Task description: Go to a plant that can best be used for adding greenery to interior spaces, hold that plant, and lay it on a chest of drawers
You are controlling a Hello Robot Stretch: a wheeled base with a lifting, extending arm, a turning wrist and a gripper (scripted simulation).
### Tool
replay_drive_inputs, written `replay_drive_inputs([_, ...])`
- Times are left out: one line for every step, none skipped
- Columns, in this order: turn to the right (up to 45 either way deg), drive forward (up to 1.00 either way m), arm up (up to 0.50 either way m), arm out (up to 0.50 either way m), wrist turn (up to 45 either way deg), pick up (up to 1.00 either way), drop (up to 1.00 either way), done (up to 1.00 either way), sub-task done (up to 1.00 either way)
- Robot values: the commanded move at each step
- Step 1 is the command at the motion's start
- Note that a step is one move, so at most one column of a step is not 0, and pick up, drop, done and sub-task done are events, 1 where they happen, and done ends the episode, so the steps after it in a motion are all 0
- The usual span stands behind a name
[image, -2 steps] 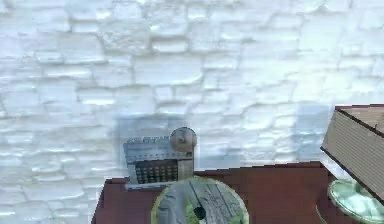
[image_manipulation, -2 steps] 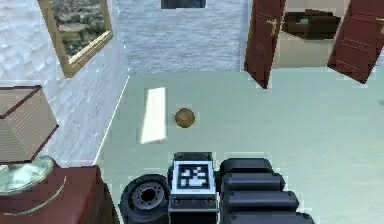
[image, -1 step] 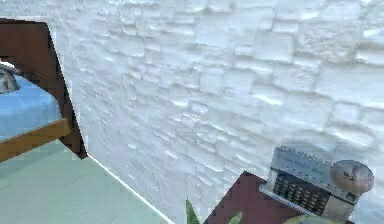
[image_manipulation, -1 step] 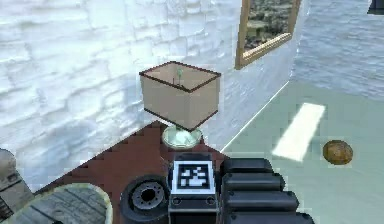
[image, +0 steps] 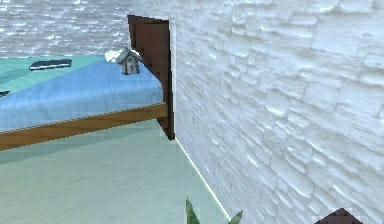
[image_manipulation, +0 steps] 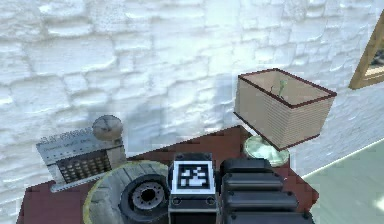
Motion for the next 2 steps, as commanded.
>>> replay_drive_inputs([0.0,0.0,0.0,0.16,0.0,0.0,0.0,0.0,0.0])
replay_drive_inputs([0.0,0.0,0.0,0.0,45.0,0.0,0.0,0.0,0.0])
